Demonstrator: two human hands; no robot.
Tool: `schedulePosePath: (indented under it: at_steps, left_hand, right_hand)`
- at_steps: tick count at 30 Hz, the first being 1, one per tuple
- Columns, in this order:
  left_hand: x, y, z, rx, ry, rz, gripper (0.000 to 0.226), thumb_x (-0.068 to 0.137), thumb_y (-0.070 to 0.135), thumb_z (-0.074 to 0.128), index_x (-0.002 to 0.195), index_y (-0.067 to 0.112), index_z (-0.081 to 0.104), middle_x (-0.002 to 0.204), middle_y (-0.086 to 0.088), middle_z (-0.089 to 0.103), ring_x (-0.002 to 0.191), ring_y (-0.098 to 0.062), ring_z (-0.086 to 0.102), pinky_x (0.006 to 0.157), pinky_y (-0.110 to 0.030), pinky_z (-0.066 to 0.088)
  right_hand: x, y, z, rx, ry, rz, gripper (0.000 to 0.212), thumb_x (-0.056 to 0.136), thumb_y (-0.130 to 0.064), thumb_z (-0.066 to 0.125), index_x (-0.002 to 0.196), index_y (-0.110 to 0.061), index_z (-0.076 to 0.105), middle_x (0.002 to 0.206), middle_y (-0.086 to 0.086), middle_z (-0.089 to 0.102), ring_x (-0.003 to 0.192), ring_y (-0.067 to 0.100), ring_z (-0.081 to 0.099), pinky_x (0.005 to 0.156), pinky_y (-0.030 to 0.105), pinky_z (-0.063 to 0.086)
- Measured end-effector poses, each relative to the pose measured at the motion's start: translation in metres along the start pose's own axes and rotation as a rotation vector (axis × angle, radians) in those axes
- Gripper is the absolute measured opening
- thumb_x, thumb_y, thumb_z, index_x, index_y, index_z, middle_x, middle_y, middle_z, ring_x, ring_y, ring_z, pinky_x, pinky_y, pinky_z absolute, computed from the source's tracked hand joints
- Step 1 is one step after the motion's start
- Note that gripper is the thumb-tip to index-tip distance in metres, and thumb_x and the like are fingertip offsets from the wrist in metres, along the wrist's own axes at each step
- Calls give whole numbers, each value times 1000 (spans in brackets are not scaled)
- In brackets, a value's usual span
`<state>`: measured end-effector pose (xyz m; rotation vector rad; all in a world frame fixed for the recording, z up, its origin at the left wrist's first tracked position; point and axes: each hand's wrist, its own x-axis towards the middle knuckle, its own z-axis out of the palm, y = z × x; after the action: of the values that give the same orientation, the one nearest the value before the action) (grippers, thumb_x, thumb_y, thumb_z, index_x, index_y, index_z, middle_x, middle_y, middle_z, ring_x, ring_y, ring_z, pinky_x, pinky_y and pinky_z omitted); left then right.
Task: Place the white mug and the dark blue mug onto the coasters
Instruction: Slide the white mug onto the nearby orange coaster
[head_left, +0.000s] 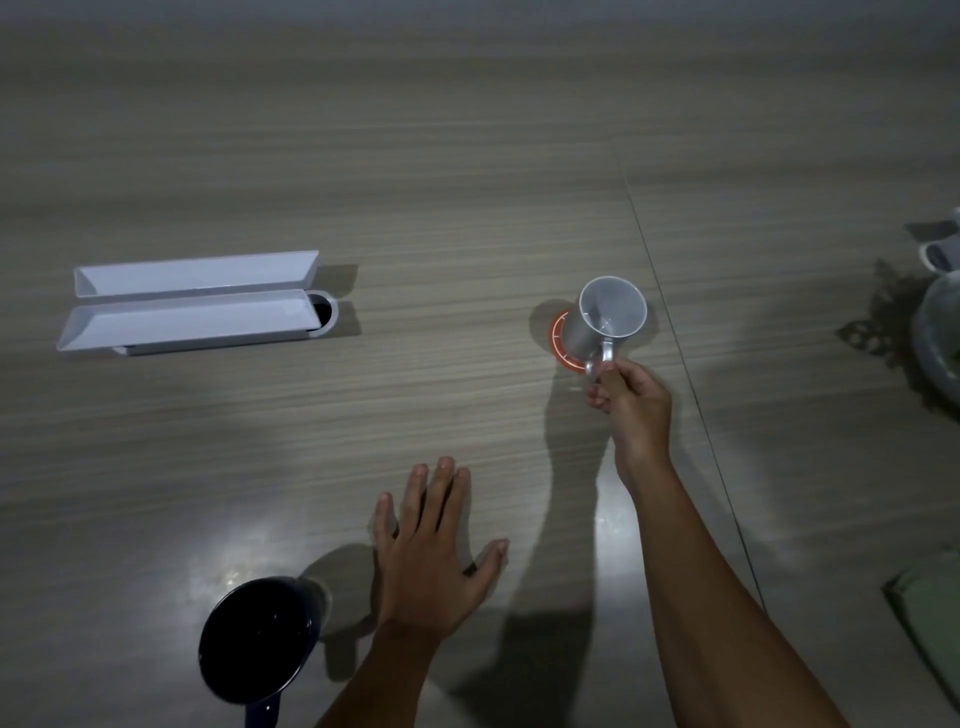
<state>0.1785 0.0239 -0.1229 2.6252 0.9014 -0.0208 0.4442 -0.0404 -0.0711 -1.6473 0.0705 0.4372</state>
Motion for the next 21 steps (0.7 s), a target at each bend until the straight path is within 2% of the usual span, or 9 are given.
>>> schedulePosePath:
  at_steps: [4, 7, 8, 10, 11, 12, 14, 17, 21]
  left_hand:
    - [2, -2, 0, 22, -40, 2, 88, 86, 77, 36, 157, 28, 20, 168, 5, 18, 155, -22, 9, 120, -59, 9]
    - [-1, 0, -4, 20, -49, -3, 87, 88, 78, 32, 157, 28, 17, 168, 4, 15, 155, -23, 7, 121, -58, 8]
    - [2, 0, -4, 16, -55, -12, 86, 89, 78, 30, 157, 28, 16, 168, 3, 14, 155, -23, 6, 121, -58, 7]
    - [-6, 0, -12, 15, -58, -8, 84, 91, 77, 26, 157, 27, 16, 168, 3, 13, 155, -23, 5, 122, -58, 7]
    - [-20, -1, -22, 28, -49, 14, 82, 92, 75, 25, 157, 27, 16, 168, 2, 13, 155, -23, 6, 122, -58, 8]
    - [-19, -3, -20, 19, -79, 15, 79, 93, 72, 26, 157, 26, 17, 168, 2, 14, 154, -23, 7, 122, -57, 10]
    - [-30, -8, -14, -10, -95, 31, 76, 95, 67, 27, 157, 26, 17, 168, 3, 13, 154, -20, 6, 122, -54, 10]
    - [-74, -22, -14, 13, -108, 34, 72, 96, 65, 24, 158, 29, 13, 168, 8, 10, 154, -15, 3, 122, -47, 8]
    - [-125, -40, -15, -4, -112, 55, 66, 97, 60, 33, 155, 28, 26, 165, 7, 21, 153, -17, 16, 118, -46, 13]
  right_hand:
    - [-20, 4, -12, -6, 44, 24, 24, 89, 0, 67, 90, -24, 70, 100, 8, 71, 63, 13, 66, 59, 25, 52]
    - [-50, 12, -27, -86, 50, 44, 25, 89, -3, 71, 93, -28, 70, 105, 2, 72, 78, 16, 70, 57, 21, 57]
    - [-56, 19, -31, -138, 42, 45, 23, 90, -3, 70, 97, -25, 71, 105, 1, 73, 84, 17, 71, 60, 23, 59]
    - [-85, 27, -40, -269, -2, 24, 25, 92, -2, 67, 110, -17, 73, 110, 2, 74, 99, 21, 71, 82, 36, 62]
    - [-111, 24, -45, -322, -36, 0, 27, 92, -1, 66, 115, -14, 72, 113, 4, 74, 105, 22, 70, 92, 40, 58]
    - [-116, 29, -44, -364, -60, -3, 29, 92, -1, 65, 118, -12, 72, 117, 6, 74, 110, 22, 69, 99, 39, 54]
    - [-129, 36, -42, -471, -114, -21, 31, 93, -1, 64, 122, -11, 70, 125, 8, 71, 117, 22, 65, 103, 31, 47]
    - [-168, 45, -38, -608, -234, -76, 34, 95, -4, 63, 129, -10, 67, 134, 8, 66, 127, 22, 59, 107, 29, 43]
    - [-218, 66, -29, -746, -392, -150, 42, 98, -9, 60, 141, -9, 57, 151, 8, 53, 145, 22, 41, 120, 30, 30]
